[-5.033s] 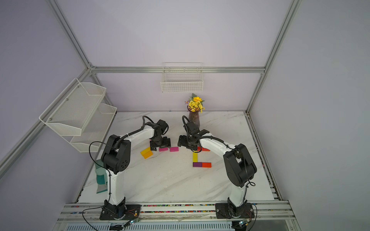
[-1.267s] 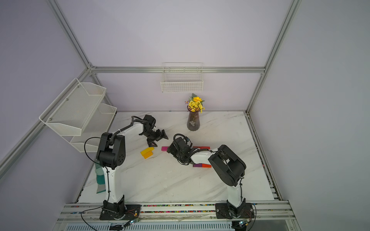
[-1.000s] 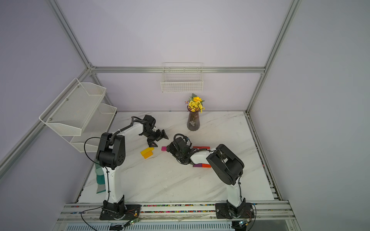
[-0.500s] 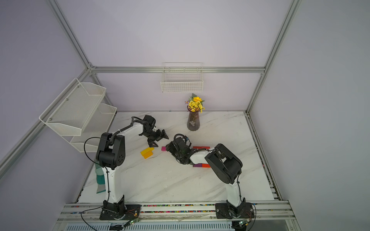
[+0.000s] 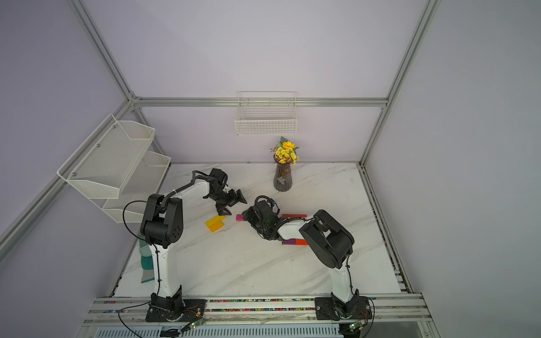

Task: Assemble the letter c with building blocks
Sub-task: Assemble the building block at the center of the board.

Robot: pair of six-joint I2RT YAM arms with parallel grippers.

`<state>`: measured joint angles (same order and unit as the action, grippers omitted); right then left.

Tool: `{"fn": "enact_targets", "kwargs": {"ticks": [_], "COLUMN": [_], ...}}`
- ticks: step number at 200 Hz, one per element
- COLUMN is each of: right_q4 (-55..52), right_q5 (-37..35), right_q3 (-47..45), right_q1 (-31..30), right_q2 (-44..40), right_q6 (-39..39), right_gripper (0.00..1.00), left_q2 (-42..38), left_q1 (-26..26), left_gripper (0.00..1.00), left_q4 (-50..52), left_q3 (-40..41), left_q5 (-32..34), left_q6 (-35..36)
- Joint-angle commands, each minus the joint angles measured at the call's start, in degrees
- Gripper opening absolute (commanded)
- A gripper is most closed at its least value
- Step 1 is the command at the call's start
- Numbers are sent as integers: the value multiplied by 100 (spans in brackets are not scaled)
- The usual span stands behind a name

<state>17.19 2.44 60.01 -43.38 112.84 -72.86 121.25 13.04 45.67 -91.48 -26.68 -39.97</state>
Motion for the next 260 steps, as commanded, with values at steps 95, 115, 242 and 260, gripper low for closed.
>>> {"fn": "enact_targets", "kwargs": {"ticks": [95,115,242,260], "right_q4": [21,12,9,12], "right_q5": [249,240,422,455], "right_q3": [-618,-748,-967,-984], "right_q1": [352,458,732,752], "right_q2": [-1017,-1225,-1457,-1482], "right_q6": [-88,-80,-20,-18], "right_gripper": [80,80,80,80], "left_q2": [-110,-88,-75,-75], "left_q1": [311,338,520,533], "left_gripper": [100,100,100,100], "left_q4": [-166,-197,-207,-203], "left_q3": [148,148,135,139], "left_q5": [-132,-132,-26,3], "left_q6": [-318,-353,-495,-519]}}
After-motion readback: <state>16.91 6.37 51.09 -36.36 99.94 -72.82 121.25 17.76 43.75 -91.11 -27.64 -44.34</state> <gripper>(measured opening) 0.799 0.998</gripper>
